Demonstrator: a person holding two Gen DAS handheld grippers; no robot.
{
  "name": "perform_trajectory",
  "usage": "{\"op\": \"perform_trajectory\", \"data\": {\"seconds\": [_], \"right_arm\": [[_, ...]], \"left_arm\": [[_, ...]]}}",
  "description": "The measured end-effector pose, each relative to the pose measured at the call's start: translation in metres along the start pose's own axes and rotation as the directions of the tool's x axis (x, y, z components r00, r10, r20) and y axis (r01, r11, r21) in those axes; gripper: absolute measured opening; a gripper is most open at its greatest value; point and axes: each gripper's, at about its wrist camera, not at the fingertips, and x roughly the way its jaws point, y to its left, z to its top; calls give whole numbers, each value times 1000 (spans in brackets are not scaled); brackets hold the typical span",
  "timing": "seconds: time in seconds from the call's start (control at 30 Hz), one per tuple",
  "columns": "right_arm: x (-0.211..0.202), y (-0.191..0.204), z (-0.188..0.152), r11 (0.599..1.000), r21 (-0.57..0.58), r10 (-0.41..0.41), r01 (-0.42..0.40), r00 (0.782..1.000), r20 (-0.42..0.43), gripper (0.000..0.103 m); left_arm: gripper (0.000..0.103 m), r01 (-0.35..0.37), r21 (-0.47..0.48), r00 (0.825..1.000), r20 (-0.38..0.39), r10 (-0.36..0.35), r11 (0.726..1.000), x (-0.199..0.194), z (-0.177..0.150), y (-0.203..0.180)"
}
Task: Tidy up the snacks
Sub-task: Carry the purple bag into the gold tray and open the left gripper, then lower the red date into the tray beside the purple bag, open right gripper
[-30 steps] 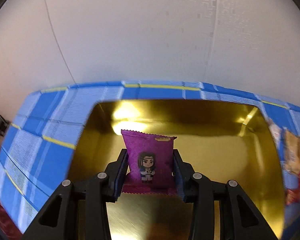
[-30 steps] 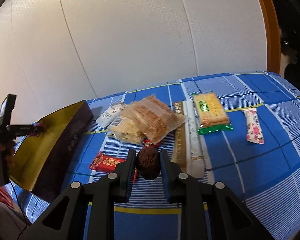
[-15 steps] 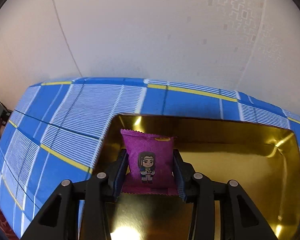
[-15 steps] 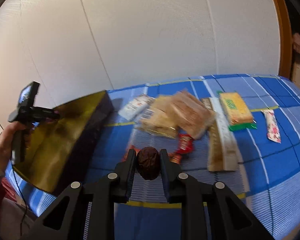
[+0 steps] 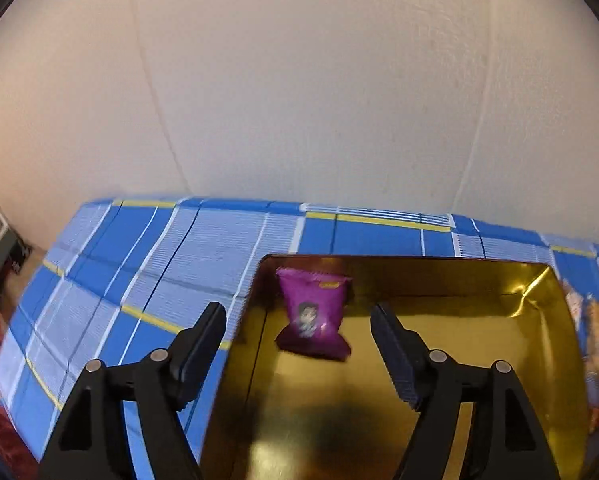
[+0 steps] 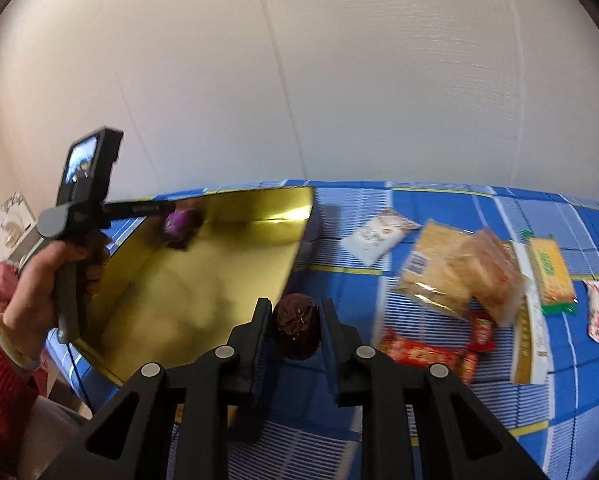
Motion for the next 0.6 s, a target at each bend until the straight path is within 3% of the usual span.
{"op": "perform_trajectory", "data": {"seconds": [0.2,0.43,0.6], "right_arm": [[21,24,14,998,-38,42,-45,997,-65,24],[67,51,46,995,-39,86,-94,981,-173,24],[106,71,67,993,-54,86,-101,968,-237,24]], "left_arm": [[75,-67,-165,998,-34,62,984,-15,-10,46],[76,-94,-250,995,-37,88,964,-50,-50,78],[78,-115,-286,993,-66,100,951,-48,-66,87]]}}
